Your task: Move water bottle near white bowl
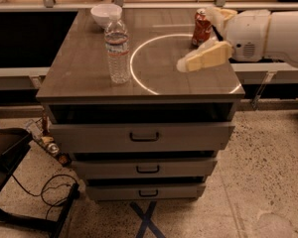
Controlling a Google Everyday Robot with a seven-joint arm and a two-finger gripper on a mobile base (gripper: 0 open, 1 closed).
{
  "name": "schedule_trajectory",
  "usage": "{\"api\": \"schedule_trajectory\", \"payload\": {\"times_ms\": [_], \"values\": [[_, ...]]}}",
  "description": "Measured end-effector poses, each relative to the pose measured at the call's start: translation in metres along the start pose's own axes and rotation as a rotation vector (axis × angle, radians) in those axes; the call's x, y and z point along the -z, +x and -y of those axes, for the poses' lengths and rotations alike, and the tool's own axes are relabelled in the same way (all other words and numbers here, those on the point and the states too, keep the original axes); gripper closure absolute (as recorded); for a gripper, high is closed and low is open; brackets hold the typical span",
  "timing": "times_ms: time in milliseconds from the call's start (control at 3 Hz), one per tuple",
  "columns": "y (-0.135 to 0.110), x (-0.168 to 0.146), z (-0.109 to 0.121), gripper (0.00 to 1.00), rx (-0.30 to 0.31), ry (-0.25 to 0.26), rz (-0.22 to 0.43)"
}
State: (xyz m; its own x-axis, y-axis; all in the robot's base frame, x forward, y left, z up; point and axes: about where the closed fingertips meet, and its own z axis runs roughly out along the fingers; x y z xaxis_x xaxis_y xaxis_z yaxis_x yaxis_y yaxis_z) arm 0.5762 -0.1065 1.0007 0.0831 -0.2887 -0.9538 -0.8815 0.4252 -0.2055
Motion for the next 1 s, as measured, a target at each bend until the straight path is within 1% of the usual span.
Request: {"api": "schedule_trajectory", "payload": {"times_ms": [333, 667, 1000], "values": [[0.005, -0.048, 0.000, 0.00, -0.007, -0.047, 0.055], [0.013, -0.084, 0.006, 0.00, -0.033, -0.079, 0.075], [0.027, -0.116, 0.013, 0.00, -0.080, -0.103, 0.103]]}}
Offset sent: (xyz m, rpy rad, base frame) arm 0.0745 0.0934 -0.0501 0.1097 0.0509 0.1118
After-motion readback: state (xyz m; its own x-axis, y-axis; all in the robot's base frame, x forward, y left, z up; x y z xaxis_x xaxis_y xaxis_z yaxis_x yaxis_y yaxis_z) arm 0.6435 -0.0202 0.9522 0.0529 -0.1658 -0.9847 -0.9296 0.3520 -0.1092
